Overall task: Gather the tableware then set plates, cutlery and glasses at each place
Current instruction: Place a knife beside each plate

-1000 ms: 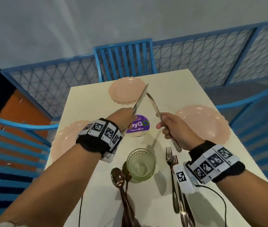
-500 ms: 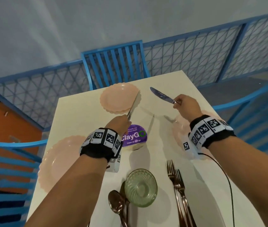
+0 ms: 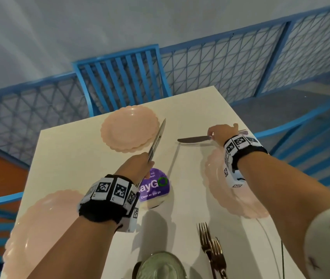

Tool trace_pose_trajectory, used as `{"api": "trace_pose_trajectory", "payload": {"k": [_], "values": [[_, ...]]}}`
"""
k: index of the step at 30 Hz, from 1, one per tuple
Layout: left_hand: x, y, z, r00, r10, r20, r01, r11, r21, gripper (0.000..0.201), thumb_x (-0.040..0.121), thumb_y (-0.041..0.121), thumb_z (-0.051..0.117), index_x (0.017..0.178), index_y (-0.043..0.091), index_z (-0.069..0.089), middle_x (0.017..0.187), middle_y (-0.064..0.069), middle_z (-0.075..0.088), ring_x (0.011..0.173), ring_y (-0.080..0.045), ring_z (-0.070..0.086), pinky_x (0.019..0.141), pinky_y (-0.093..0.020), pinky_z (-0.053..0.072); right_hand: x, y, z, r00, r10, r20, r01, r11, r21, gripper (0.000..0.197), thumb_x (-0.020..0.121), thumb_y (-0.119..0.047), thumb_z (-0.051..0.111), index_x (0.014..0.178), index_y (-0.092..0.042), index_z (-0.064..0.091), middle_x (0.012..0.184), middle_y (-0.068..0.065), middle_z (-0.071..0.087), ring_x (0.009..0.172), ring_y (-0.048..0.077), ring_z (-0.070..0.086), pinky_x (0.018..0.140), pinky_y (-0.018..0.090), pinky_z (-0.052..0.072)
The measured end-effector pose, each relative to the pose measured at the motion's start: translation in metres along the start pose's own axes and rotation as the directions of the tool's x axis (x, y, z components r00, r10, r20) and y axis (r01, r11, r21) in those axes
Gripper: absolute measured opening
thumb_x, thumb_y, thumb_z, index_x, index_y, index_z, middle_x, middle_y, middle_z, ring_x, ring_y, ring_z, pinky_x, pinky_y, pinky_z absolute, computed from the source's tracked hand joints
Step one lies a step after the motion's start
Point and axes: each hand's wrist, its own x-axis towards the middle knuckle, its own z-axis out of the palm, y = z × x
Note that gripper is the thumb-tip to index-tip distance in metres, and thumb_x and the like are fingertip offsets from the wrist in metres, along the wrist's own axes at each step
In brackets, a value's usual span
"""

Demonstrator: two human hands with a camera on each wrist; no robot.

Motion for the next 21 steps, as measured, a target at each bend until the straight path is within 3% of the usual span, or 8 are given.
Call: {"api": "trace_pose_trajectory", "payload": {"k": [6, 9, 12, 16, 21], "values": [[0.011, -0.002, 0.004, 1.000, 0.009, 0.015, -0.009, 1.000, -0.005, 0.032, 0.100, 0.021, 0.034, 0.068, 0.020, 0.035, 0.063, 0.004, 0.053, 0.053, -0.009, 0.046, 0.052, -0.022, 0.033, 0.012, 0.004, 0.016, 0.999, -0.046, 0.003, 0.046, 0.996, -0.082, 0.034, 0.095, -0.011, 0.037, 0.112, -0.030, 0.060, 0.108, -0.003, 0.063, 0.109, 0.019, 0.057, 0.112, 0.046, 0.013], [0.014, 0.000, 0.005, 1.000, 0.016, 0.015, -0.016, 1.000, -0.017, 0.032, 0.100, 0.022, 0.035, 0.068, 0.020, 0.036, 0.064, 0.004, 0.054, 0.055, -0.009, 0.047, 0.054, -0.022, 0.034, 0.017, 0.006, 0.020, 0.999, -0.046, -0.015, 0.045, 0.998, -0.050, 0.036, 0.094, -0.009, 0.036, 0.113, -0.029, 0.060, 0.098, -0.001, 0.053, 0.107, 0.022, 0.056, 0.110, 0.047, 0.018], [0.015, 0.001, 0.008, 0.999, 0.009, 0.030, -0.008, 0.999, -0.046, 0.029, 0.099, 0.021, 0.035, 0.071, 0.018, 0.038, 0.065, 0.003, 0.055, 0.057, -0.010, 0.048, 0.055, -0.024, 0.036, 0.018, 0.006, 0.023, 0.998, -0.058, -0.029, 0.057, 0.998, -0.032, 0.032, 0.094, -0.008, 0.040, 0.112, -0.026, 0.060, 0.114, 0.007, 0.049, 0.107, 0.027, 0.054, 0.103, 0.047, 0.028], [0.014, 0.002, 0.011, 0.999, 0.017, 0.041, -0.015, 0.999, -0.047, 0.028, 0.100, 0.021, 0.035, 0.072, 0.016, 0.039, 0.065, 0.004, 0.055, 0.059, -0.010, 0.049, 0.067, -0.028, 0.038, 0.018, 0.006, 0.032, 0.991, -0.084, -0.107, 0.091, 0.994, 0.063, 0.027, 0.092, -0.001, 0.043, 0.107, -0.016, 0.059, 0.116, 0.012, 0.045, 0.105, 0.032, 0.052, 0.094, 0.043, 0.044], [0.014, -0.003, 0.012, 0.999, 0.017, 0.040, -0.014, 0.998, -0.061, 0.027, 0.100, 0.022, 0.035, 0.074, 0.016, 0.041, 0.066, 0.002, 0.058, 0.063, -0.015, 0.052, 0.070, -0.029, 0.041, 0.019, 0.002, 0.034, 0.985, -0.115, -0.128, 0.124, 0.991, 0.060, 0.025, 0.091, 0.002, 0.043, 0.109, -0.006, 0.059, 0.118, 0.018, 0.048, 0.108, 0.034, 0.051, 0.093, 0.037, 0.046]]}}
